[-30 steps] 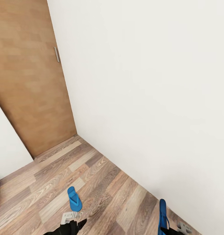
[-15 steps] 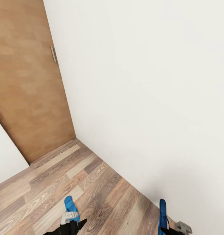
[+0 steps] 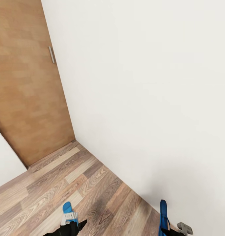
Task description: In the bedroom, move the book from the bed onto either nightstand, and place the two sandals side by side next to the bed.
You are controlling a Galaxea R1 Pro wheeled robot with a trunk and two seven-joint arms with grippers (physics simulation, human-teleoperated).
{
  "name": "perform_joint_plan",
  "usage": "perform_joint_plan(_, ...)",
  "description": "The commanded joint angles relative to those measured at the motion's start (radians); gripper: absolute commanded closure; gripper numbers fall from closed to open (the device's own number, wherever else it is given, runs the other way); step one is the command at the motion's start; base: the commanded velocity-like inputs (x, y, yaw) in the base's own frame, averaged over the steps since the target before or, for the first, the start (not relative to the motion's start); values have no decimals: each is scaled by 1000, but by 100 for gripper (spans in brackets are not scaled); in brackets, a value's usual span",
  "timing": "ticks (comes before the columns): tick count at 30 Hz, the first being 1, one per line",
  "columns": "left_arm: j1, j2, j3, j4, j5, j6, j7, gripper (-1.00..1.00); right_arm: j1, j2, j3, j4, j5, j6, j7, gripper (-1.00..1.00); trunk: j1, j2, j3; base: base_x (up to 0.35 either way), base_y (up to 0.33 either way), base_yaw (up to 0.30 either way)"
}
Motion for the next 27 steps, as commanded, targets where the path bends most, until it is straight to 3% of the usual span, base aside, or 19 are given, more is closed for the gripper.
perform_joint_plan(1, 0, 0, 0, -1, 11, 10, -3, -100, 0, 0, -8, -1, -2, 8, 4, 100, 0, 0, -1, 242, 0, 0)
perform_joint_plan(6, 0, 1, 0, -1, 11, 10, -3, -100, 0, 0, -8, -1, -2, 9, 4, 100, 0, 0, -1, 176, 0, 0)
perform_joint_plan(27, 0, 1, 2, -2, 7, 10, 1, -100, 0, 0, -8, -1, 0, 9, 6, 100, 0, 0, -1, 4, 0, 0)
